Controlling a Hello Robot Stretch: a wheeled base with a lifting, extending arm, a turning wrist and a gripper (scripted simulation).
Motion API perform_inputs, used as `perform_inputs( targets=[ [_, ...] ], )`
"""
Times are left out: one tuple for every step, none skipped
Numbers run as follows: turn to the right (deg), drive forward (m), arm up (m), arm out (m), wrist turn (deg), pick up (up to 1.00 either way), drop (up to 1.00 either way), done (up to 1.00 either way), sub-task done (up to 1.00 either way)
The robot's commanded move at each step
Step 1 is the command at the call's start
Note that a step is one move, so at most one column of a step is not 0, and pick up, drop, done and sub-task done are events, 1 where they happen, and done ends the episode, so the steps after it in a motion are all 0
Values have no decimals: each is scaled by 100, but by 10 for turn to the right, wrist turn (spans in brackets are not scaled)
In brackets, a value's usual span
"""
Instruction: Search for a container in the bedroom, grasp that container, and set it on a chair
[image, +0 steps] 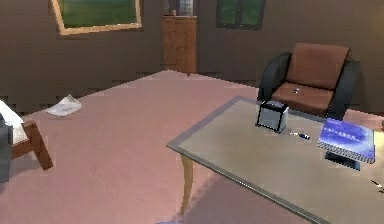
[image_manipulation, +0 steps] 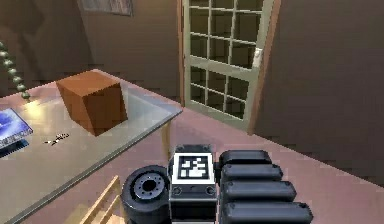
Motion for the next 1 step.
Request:
perform_inputs(
  targets=[
    [-30,0,0,0,0,0,0,0,0]
  ],
)
